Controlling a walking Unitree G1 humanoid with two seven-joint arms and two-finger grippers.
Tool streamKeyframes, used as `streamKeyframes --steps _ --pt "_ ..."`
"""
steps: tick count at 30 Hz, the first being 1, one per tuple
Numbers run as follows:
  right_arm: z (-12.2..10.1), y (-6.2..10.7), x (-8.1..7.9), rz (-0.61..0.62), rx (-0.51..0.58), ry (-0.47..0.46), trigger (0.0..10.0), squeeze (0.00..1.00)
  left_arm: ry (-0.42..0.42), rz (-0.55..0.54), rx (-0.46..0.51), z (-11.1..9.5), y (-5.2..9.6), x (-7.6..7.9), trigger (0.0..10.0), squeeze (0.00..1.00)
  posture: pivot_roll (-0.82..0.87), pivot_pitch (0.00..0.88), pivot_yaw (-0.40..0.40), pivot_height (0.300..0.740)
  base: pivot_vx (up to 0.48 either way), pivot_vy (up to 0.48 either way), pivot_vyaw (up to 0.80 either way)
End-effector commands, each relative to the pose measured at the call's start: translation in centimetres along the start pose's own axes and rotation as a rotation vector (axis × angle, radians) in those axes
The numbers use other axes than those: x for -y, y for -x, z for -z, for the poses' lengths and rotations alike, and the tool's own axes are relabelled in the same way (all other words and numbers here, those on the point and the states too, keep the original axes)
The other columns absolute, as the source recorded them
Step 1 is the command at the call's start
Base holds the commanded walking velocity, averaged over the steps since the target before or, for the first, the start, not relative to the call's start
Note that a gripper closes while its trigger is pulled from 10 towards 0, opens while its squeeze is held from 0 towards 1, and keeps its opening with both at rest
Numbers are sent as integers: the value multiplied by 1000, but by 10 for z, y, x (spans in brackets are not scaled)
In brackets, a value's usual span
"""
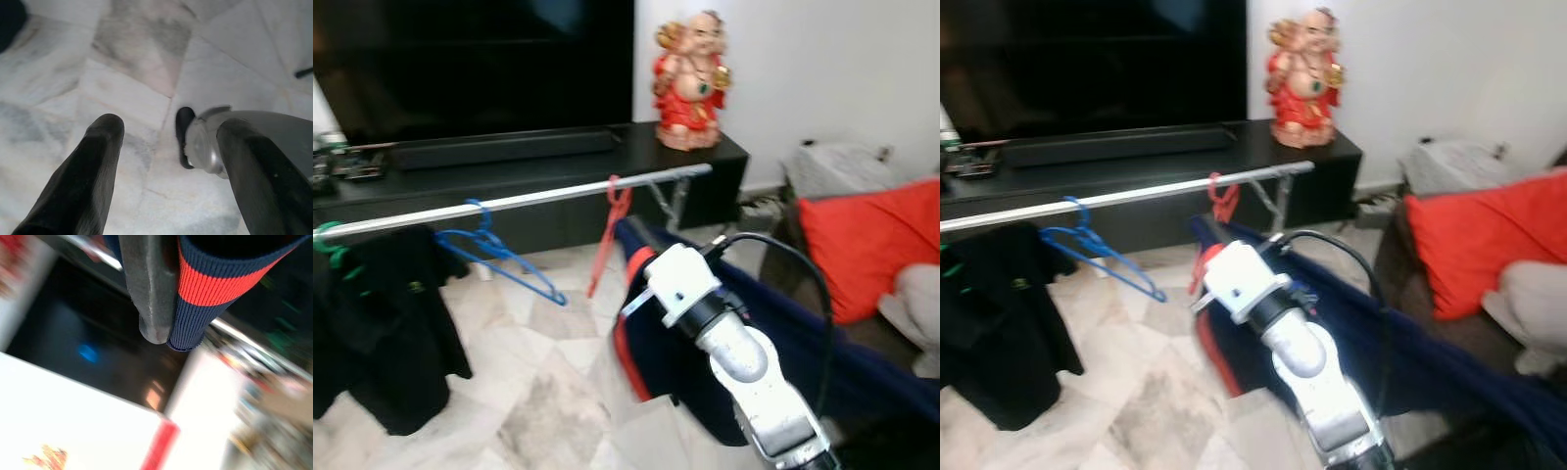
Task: Hang hanger
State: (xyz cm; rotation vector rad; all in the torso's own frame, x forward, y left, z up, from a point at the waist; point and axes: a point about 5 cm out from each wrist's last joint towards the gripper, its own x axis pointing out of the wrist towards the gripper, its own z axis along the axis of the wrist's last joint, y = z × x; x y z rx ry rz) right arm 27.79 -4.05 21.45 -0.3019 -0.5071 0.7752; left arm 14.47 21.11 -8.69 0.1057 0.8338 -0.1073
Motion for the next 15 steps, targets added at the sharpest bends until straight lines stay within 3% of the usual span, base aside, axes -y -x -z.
streamKeyframes --steps 1,3,4,6,10,12,13,15 --pt "-5 5 -7 -76 24 -128 10000 0 -1 12 -30 6 1 4 10000 0 61 21 26 740 0 0 0" --pt "-5 6 -9 -95 25 -163 10000 0 -1 13 -32 6 1 5 10000 0 61 21 26 740 0 0 0" --pt "-6 12 -18 -178 24 -242 10000 0 -1 13 -37 7 1 6 10000 0 61 22 26 740 0 0 0" --pt "-5 14 -19 -182 24 -282 10000 0 -1 13 -40 7 1 6 10000 0 62 22 25 740 0 0 0" --pt "18 21 11 89 -43 -318 10000 0 -3 10 -46 8 1 5 10000 0 64 21 26 740 0 0 0" --pt "30 28 24 205 -90 -392 10000 0 -4 8 -48 8 1 5 10000 0 63 23 27 740 0 0 0" --pt "30 28 24 205 -90 -392 10000 0 -4 8 -48 8 1 5 10000 0 63 23 27 740 0 0 0" --pt "51 43 39 353 -192 -402 10000 0 -5 6 -48 8 1 4 10000 0 63 22 27 740 0 0 0"
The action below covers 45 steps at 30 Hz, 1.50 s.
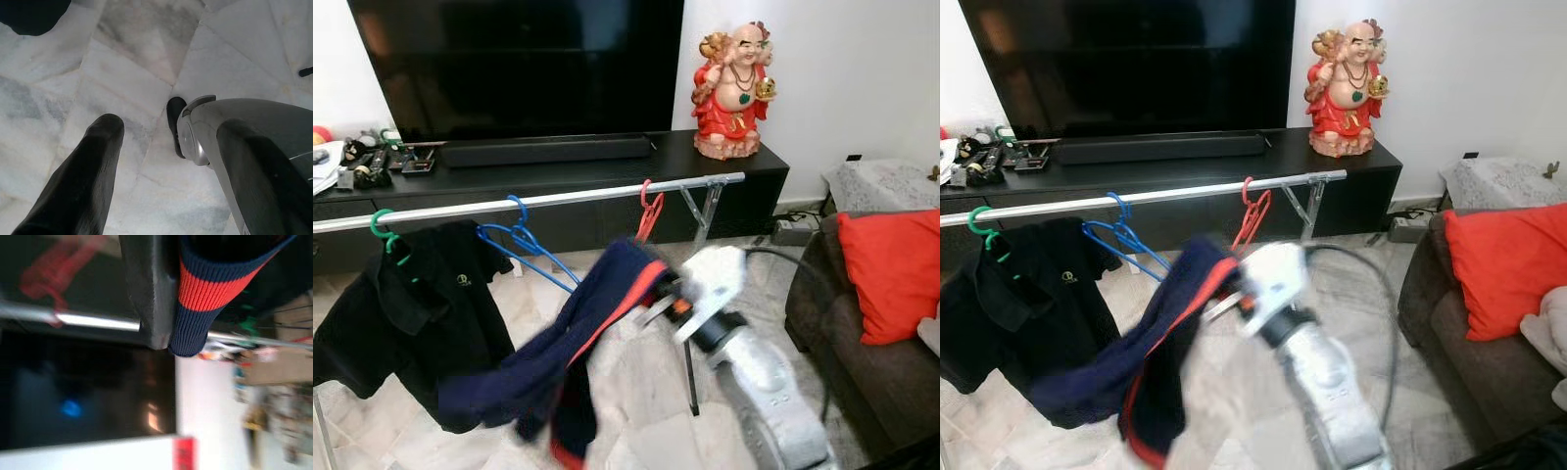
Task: Hang hanger
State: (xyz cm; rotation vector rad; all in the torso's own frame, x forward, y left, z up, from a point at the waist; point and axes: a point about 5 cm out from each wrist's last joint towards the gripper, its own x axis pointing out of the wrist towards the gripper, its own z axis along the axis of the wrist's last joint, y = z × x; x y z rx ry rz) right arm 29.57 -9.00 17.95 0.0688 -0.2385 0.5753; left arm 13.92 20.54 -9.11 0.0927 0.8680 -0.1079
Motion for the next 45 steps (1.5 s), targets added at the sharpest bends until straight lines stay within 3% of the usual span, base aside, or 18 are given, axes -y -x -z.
streamKeyframes --steps 1,2,5,6,9,11,15,20,26,27,30,39,45 --pt "4 2 14 97 -25 -15 10000 0 -17 -2 -14 2 1 -3 10000 0 63 22 27 740 0 0 0" --pt "22 13 36 266 -95 -26 10000 0 -18 -9 -10 1 1 -5 10000 0 66 22 27 740 0 0 0" --pt "37 24 47 374 -144 -54 10000 0 -11 -24 0 0 2 -9 10000 0 65 21 27 740 0 0 0" --pt "52 33 52 434 -199 -51 10000 0 2 -45 14 -3 2 -13 10000 0 65 21 27 740 0 0 0" --pt "69 44 56 490 -256 -89 10000 0 14 -68 37 -7 2 -18 10000 0 70 20 26 740 0 0 0" --pt "93 57 56 535 -335 -125 10000 0 24 -112 83 -16 1 -26 10000 0 76 18 26 740 0 0 0" --pt "110 63 51 544 -398 -140 10000 0 53 -132 143 -27 1 -33 10000 0 79 14 26 740 0 0 0" --pt "129 68 46 577 -443 -171 10000 0 70 -172 335 -61 2 -47 10000 0 68 1 26 740 0 0 0" --pt "153 86 48 657 -539 -185 10000 0 51 -168 573 -100 10 -46 10000 0 78 0 20 740 0 0 0" --pt "153 86 48 657 -539 -185 10000 0 51 -168 573 -100 10 -46 10000 0 78 0 20 740 0 0 0" --pt "165 99 51 696 -610 -180 10000 0 43 -161 723 -126 21 -39 10000 0 86 0 16 740 0 0 0" --pt "177 111 47 716 -656 -201 10000 0 40 -126 835 -153 36 -19 10000 0 91 0 16 740 0 0 0" --pt "187 129 44 761 -711 -229 10000 0 29 -109 807 -153 39 -13 10000 0 93 0 16 740 0 0 0"
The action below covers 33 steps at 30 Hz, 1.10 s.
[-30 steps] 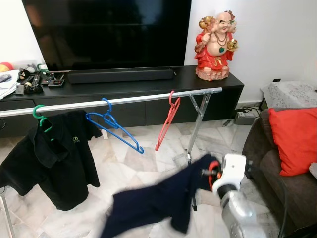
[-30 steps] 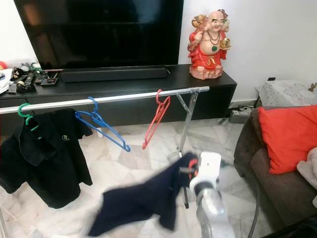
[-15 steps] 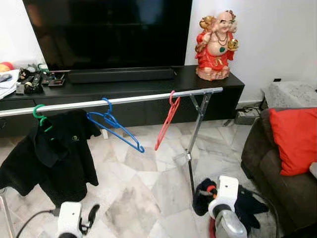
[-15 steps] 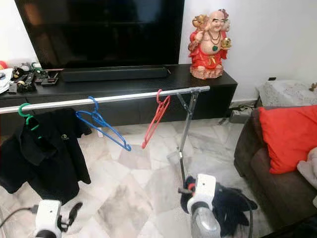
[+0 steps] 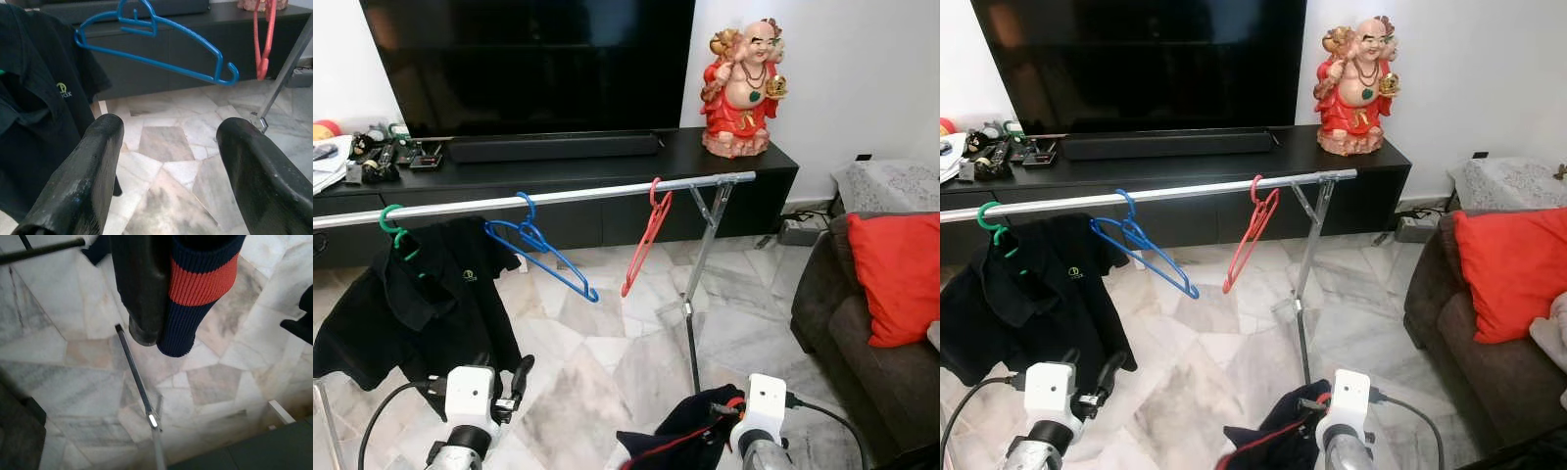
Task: Hang hanger
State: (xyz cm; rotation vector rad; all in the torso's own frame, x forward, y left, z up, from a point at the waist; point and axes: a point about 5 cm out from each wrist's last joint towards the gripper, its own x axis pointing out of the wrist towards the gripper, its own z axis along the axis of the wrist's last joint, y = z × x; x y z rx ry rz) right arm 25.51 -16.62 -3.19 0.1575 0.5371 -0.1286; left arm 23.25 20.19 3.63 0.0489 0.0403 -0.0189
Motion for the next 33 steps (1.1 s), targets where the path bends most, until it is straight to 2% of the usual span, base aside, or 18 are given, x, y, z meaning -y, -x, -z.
streamKeyframes --steps 1,4,11,18,33 --pt "3 1 7 34 -3 -19 10000 0 -11 4 -24 -1 1 1 10000 0 93 0 16 740 0 0 0" --pt "6 3 12 50 -7 -31 10000 0 -20 8 -35 -3 1 3 10000 0 99 0 13 740 0 0 0" --pt "2 2 20 87 21 -42 10000 0 -16 9 -57 -3 2 6 10000 0 100 3 13 740 0 326 0" --pt "-10 -1 19 88 80 -64 10000 0 -15 10 -71 -4 2 6 10000 0 99 10 14 740 0 352 0" --pt "-9 -1 21 105 77 -70 10000 0 -9 26 -73 -5 1 5 10000 0 102 17 19 740 0 339 0"
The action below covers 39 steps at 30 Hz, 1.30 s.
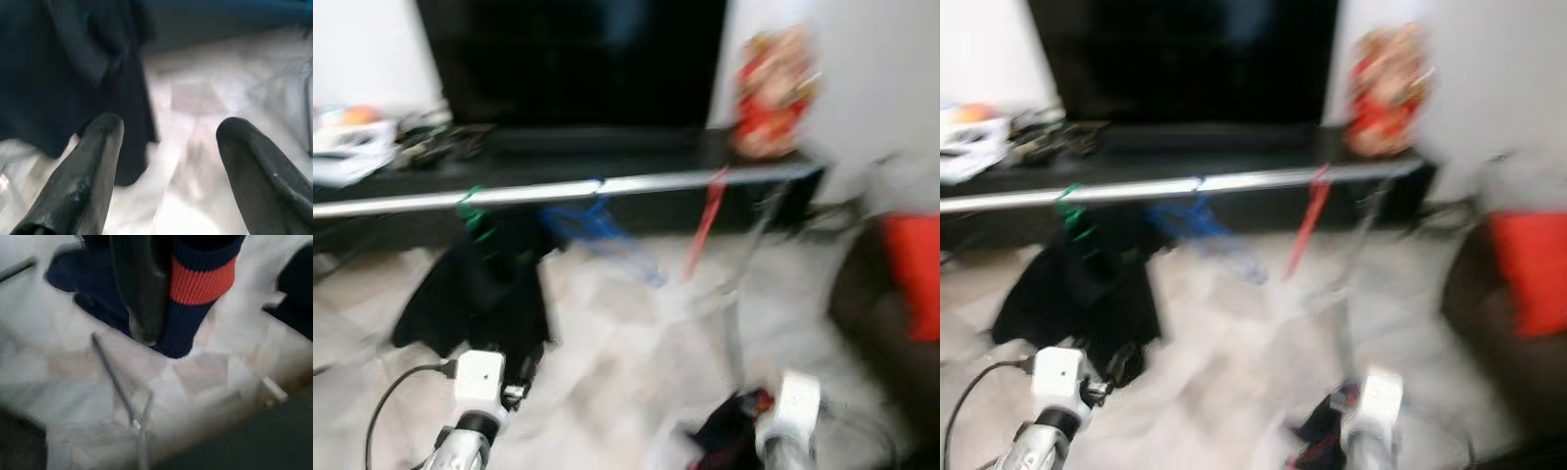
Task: Hang hanger
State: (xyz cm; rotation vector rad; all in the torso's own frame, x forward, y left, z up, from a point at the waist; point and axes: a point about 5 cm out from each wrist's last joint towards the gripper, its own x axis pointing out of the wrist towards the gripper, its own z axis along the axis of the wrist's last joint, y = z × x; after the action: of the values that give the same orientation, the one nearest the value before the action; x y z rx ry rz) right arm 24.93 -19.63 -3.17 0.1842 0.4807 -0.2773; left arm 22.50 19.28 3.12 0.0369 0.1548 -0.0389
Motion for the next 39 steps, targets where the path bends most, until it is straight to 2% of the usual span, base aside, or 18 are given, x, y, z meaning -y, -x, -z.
streamKeyframes --steps 1,25,30,39 --pt "-6 -3 -10 -25 14 -5 10000 0 -21 4 41 -10 -5 -4 10000 0 102 17 19 740 0 0 0" --pt "-21 -6 8 66 93 -7 10000 0 14 81 55 -16 -7 4 10000 0 105 15 17 740 0 0 0" --pt "-23 -4 19 117 117 3 10000 0 11 76 52 -16 -5 1 10000 0 106 17 17 740 0 0 0" --pt "-31 -4 29 141 163 40 10000 0 16 77 52 -15 -6 2 10000 0 100 15 16 740 138 0 0"
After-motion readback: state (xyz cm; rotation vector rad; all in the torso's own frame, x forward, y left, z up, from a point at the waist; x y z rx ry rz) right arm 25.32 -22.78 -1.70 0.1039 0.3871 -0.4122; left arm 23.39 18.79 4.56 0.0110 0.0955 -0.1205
